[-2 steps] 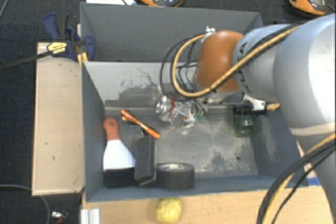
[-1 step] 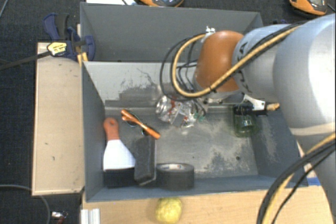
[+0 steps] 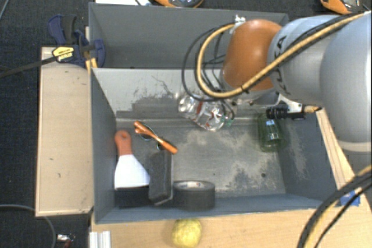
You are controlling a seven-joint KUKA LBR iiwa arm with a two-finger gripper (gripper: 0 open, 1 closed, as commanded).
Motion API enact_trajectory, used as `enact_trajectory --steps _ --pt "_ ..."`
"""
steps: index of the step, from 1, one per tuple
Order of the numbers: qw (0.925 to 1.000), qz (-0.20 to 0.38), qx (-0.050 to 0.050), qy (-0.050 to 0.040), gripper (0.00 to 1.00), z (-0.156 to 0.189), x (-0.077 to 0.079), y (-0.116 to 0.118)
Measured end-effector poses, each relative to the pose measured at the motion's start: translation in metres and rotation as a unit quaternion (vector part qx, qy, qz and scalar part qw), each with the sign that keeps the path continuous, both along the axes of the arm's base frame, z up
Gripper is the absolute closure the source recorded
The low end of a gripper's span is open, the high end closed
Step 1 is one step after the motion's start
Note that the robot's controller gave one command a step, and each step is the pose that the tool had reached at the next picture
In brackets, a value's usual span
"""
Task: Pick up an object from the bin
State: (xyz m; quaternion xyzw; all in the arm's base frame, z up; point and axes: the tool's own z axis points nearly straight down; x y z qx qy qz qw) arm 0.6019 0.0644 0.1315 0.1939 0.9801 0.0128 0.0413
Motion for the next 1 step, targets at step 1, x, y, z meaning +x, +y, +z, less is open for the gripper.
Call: enact_trajectory --steps 1 --pt "1.0000 0.002 0.000 0.0018 1.00 0.0337 -0.0012 0.0001"
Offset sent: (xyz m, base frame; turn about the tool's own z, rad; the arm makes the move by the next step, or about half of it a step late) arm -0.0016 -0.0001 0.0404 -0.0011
